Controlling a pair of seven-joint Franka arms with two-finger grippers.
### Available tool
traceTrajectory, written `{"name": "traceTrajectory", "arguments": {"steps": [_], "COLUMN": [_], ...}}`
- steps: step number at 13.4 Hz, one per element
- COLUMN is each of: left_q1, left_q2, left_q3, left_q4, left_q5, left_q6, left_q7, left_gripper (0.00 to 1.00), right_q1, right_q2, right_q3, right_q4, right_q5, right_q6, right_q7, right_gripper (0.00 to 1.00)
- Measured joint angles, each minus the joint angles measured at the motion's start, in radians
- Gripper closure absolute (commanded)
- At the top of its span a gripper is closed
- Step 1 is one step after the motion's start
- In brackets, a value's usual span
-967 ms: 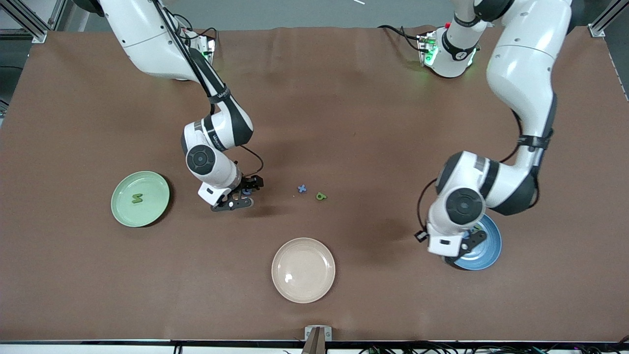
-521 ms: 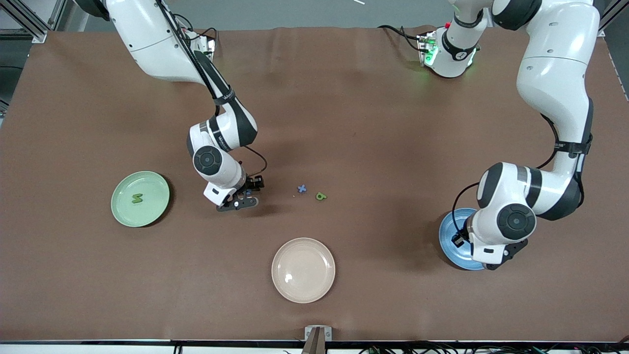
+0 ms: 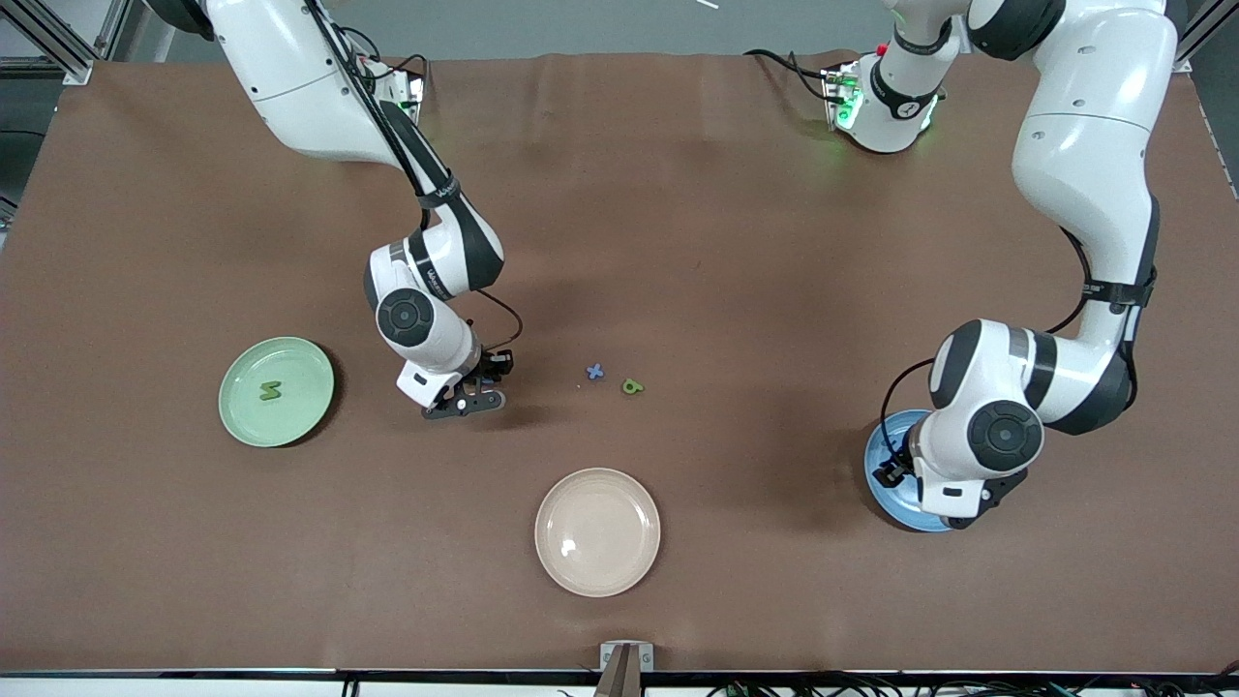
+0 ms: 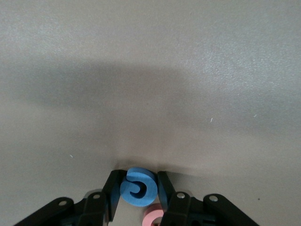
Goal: Sort upper and lower case letters into plates
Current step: 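Carry the m to the blue plate while the right gripper grasps C, then grasp the green b with the left gripper while the right gripper places C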
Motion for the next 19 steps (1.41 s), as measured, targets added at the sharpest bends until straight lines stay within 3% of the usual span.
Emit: {"name": "traceTrajectory", "arguments": {"steps": [5,9,15,19], "left_q1": [-0.142,-0.285,-0.417,-0.475], "left_q2": [-0.001,0.019,0.112,0.128], "left_q3": [-0.034,-0.034,-0.026,-0.024], "left_q4": [0.001,-0.004,-0.007,0.014], "left_q5": [-0.001,-0.024,-0.025,-0.025], "left_q6": [0.009,0.129,0.303,0.316], "left_q7": [-0.177,-0.404,-0.712,-0.864], "left_gripper": [0.00,0.01,0.04,0.11], "right_q1": [-0.002,-0.064,-0.306,-0.500], "right_q2": [-0.003,-0.069,-0.328,-0.360], "right_q3": [-0.006,-0.020,-0.031,-0.034], "right_q4": [0.003,-0.016,-0.172,-0.241], "right_q5": [0.000,-0.001,-0.022,-0.111], "right_q6": [-0.004,-0.078,-0.190,-0.171], "right_q7": [0.000,-0.066,-0.305,-0.399], "right_gripper": [0.79,0.79,0.78,0.78]}}
